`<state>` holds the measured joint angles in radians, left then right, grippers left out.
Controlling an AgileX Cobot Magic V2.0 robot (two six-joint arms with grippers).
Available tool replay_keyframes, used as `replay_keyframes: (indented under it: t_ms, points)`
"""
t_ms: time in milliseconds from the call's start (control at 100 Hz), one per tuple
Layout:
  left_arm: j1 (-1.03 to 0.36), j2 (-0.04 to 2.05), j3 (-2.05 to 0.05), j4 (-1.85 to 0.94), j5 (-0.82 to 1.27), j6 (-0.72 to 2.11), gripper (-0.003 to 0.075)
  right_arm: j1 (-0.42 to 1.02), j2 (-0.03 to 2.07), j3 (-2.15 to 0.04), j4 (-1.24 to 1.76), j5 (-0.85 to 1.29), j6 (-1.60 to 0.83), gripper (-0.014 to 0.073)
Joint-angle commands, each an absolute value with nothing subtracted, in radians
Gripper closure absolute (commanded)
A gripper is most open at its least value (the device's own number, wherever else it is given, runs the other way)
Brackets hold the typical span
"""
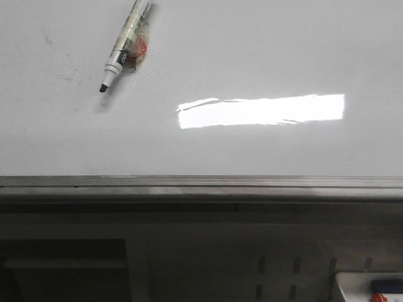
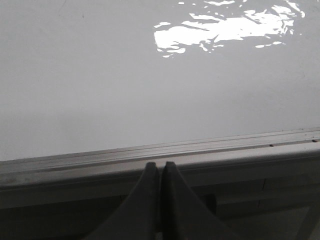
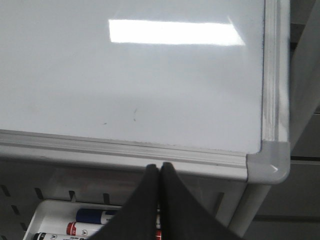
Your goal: Write number 4 on whiteboard
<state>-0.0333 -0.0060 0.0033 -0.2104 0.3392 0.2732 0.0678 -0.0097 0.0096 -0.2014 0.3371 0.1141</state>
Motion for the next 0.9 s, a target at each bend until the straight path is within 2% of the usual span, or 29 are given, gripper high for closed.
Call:
replay_keyframes:
  t_ms: [0,890]
  points:
    - [-0.033,-0.03,0.039,-0.226,0.29,0.264,0.0741,0.062,-0.025,0.034,-0.217,0.323,0.112,0.0648]
    - [-0.033,-0.03,0.039,-0.226,0.29,0.264,0.0741,0.062,-0.025,0.034,-0.252,0.289,0.112,0.0648]
